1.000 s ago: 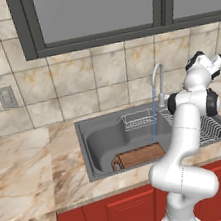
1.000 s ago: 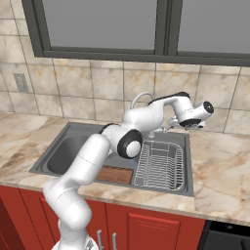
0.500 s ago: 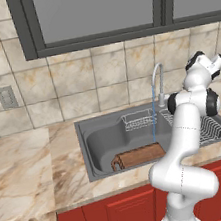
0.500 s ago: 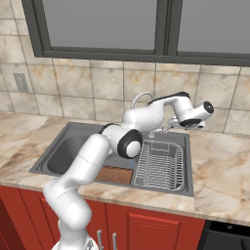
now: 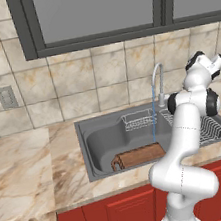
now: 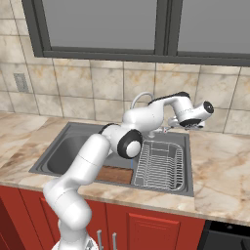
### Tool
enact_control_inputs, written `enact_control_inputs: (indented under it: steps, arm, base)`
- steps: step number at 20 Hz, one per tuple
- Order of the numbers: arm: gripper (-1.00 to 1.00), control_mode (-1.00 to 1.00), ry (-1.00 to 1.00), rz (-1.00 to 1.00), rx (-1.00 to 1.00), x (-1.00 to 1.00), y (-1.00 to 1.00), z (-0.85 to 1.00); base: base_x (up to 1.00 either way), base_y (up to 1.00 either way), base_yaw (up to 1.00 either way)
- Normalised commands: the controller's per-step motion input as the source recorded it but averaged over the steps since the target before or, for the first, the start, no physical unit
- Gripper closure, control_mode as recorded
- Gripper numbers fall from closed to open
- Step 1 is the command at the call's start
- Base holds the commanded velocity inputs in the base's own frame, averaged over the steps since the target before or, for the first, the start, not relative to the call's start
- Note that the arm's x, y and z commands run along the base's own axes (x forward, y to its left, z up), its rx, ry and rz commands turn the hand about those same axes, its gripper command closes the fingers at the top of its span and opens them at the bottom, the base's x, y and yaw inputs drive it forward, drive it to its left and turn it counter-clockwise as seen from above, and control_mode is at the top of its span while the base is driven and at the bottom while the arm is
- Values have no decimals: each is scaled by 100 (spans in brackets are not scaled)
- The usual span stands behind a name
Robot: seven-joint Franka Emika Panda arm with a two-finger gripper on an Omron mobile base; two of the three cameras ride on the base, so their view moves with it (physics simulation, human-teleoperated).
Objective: Turn on the sink faucet with hot water and rinse the cutting board for ten seconds, then turn off the faucet. Push the cutting board to reach the water if necessary.
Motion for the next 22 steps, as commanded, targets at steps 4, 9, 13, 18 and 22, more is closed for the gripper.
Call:
enact_control_inputs:
  steps: [4, 9, 13, 18, 22]
  arm:
    - [-100, -100, 0, 0, 0, 0, 0, 0]
    - [-100, -100, 0, 0, 0, 0, 0, 0]
    - [-100, -100, 0, 0, 0, 0, 0, 0]
    - [-100, -100, 0, 0, 0, 0, 0, 0]
    - [-100, -100, 0, 0, 0, 0, 0, 0]
  base:
    - [0, 0, 0]
    - [0, 0, 0]
    - [0, 0, 0]
    - [0, 0, 0]
    - [0, 0, 0]
